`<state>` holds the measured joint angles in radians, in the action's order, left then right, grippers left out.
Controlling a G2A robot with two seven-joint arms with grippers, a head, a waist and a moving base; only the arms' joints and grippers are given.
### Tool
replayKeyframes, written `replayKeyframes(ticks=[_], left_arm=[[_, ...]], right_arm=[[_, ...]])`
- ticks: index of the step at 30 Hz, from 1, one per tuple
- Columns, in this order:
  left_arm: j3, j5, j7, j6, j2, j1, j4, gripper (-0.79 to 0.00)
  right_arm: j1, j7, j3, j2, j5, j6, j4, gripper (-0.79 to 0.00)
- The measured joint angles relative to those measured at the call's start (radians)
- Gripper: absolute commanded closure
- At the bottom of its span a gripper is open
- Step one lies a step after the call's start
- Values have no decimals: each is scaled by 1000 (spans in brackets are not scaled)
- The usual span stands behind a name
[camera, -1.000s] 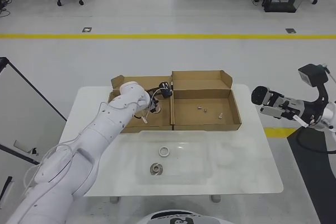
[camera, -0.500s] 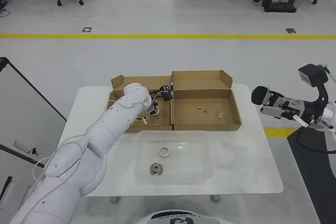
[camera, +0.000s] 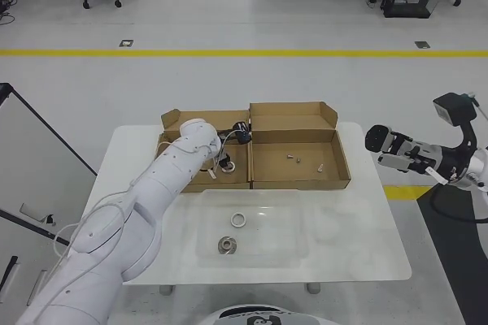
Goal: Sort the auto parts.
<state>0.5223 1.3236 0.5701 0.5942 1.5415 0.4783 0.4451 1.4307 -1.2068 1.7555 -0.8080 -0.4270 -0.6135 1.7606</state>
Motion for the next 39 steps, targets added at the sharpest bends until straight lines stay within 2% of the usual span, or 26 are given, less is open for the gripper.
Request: replayKeyframes(ticks=[5, 9, 15, 18, 21, 25, 27, 32, 36, 39], left_arm=[[16, 16, -28, 9, -9, -36, 3, -785], [43, 11, -36, 53, -28, -62, 36, -785], [111, -13, -5, 175, -86, -57, 176, -785], [163, -25, 66, 213, -128, -18, 302, -785], [239, -66, 171, 234, -176, 54, 473, -785], [375, -173, 356, 247, -243, 206, 766, -785], [423, -214, 436, 221, -271, 291, 911, -785], [442, -263, 513, 144, -336, 426, 1158, -785], [424, -331, 557, 100, -390, 475, 1297, -785], [407, -387, 584, 72, -423, 488, 1365, -785]], right_arm=[[0, 0, 0, 0, 0, 0, 0, -785], [0, 0, 0, 0, 0, 0, 0, -785], [0, 0, 0, 0, 0, 0, 0, -785], [0, 0, 0, 0, 0, 0, 0, -785], [0, 0, 0, 0, 0, 0, 0, -785], [0, 0, 0, 0, 0, 0, 0, -785], [0, 0, 0, 0, 0, 0, 0, -785], [0, 0, 0, 0, 0, 0, 0, -785], [0, 0, 0, 0, 0, 0, 0, -785], [0, 0, 0, 0, 0, 0, 0, -785]])
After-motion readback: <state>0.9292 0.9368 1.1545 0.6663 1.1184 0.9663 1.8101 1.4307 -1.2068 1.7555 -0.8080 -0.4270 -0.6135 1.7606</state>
